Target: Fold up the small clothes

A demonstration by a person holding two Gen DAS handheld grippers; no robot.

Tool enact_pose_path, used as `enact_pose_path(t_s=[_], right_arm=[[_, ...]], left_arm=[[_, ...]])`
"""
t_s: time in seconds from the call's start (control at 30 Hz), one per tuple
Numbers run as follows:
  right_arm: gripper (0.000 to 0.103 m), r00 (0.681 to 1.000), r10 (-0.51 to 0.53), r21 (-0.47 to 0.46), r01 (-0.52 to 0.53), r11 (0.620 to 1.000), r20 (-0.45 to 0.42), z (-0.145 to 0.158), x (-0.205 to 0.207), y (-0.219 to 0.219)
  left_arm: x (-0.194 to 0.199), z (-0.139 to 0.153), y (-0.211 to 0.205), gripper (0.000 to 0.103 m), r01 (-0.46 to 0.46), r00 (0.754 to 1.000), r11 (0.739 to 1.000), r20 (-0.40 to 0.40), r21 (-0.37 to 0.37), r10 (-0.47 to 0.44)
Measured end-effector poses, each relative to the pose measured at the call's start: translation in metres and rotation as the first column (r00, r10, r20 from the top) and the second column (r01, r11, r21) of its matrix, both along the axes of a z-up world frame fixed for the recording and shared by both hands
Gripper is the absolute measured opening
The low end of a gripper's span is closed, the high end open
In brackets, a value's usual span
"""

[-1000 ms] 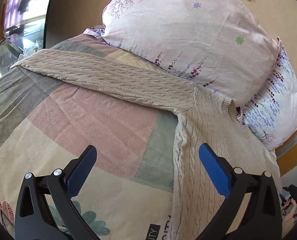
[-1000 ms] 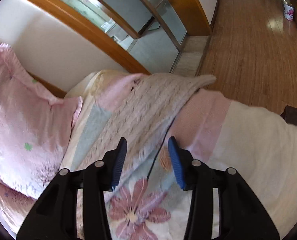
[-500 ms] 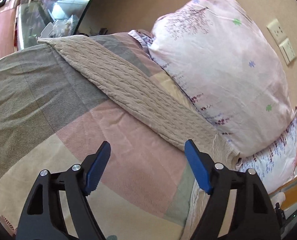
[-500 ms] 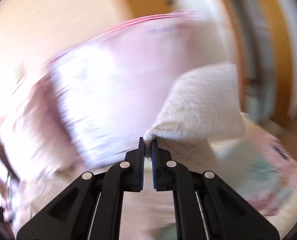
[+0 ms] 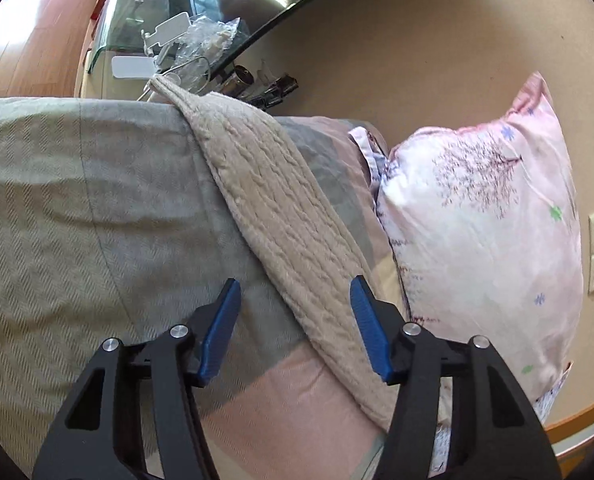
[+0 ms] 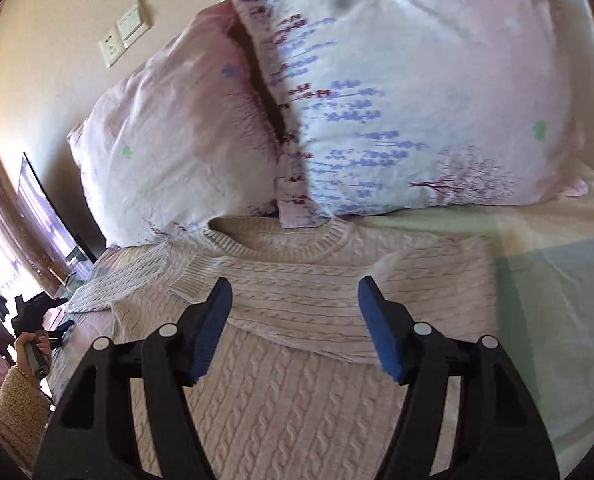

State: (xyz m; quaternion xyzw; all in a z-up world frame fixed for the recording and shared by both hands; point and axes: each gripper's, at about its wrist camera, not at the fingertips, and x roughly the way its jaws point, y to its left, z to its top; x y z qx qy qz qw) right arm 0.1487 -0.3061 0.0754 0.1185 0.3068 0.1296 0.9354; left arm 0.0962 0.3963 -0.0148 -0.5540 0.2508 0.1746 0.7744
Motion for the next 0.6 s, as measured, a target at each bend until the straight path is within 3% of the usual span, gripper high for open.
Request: enact_pose_path(t_s=[0.13, 0.23, 0.27, 0.3, 0.37, 0.43, 0.5, 0.53, 0.6], right_arm=[[0.071, 0.997, -0.074, 0.015, 0.073, 0.997, 0.005, -0.005, -0.007, -0.027], [0.074, 0.996, -0.093, 0.02, 0.093, 0.995, 0.012, -0.004, -0.014, -0.035], [0.074, 0.995, -0.094, 0.015, 0.094, 0.995, 0.013, -0.006, -0.014, -0.035], [0.074, 0.996, -0.093, 0.011, 0.093, 0.996, 0.012, -0.008, -0.015, -0.036], [0.074, 0.996, -0.091, 0.006, 0.091, 0.996, 0.006, -0.012, -0.016, -0.037], [0.074, 0.996, -0.094, -0.002, 0.094, 0.996, 0.005, -0.016, -0.017, -0.04], [0.074, 0.994, -0.108, -0.008, 0.108, 0.994, 0.012, -0.018, -0.02, -0.045], [0.074, 0.993, -0.116, -0.005, 0.117, 0.993, 0.015, -0.019, -0.022, -0.048], [0.074, 0.991, -0.134, 0.008, 0.134, 0.991, 0.016, -0.02, -0.026, -0.056]], left_arm=[[0.002, -0.009, 0.029, 0.041, -0.102, 0.995, 0.992, 0.012, -0.08, 0.104], [0.008, -0.009, 0.04, 0.029, -0.122, 0.993, 0.991, -0.007, -0.047, 0.122], [0.012, -0.007, 0.041, 0.023, -0.114, 0.993, 0.993, -0.024, -0.03, 0.113], [0.016, -0.005, 0.039, 0.008, -0.097, 0.995, 0.995, -0.019, -0.017, 0.097], [0.021, 0.009, 0.026, 0.008, -0.057, 0.998, 0.998, 0.022, 0.027, 0.056], [0.032, 0.039, -0.002, 0.007, 0.042, 0.994, 0.992, 0.096, 0.116, -0.053], [0.047, 0.077, -0.05, 0.007, 0.17, 0.966, 0.954, 0.152, 0.246, -0.211], [0.054, 0.097, -0.084, 0.007, 0.246, 0.933, 0.916, 0.18, 0.317, -0.313], [0.067, 0.131, -0.161, 0.007, 0.395, 0.825, 0.808, 0.218, 0.437, -0.521]])
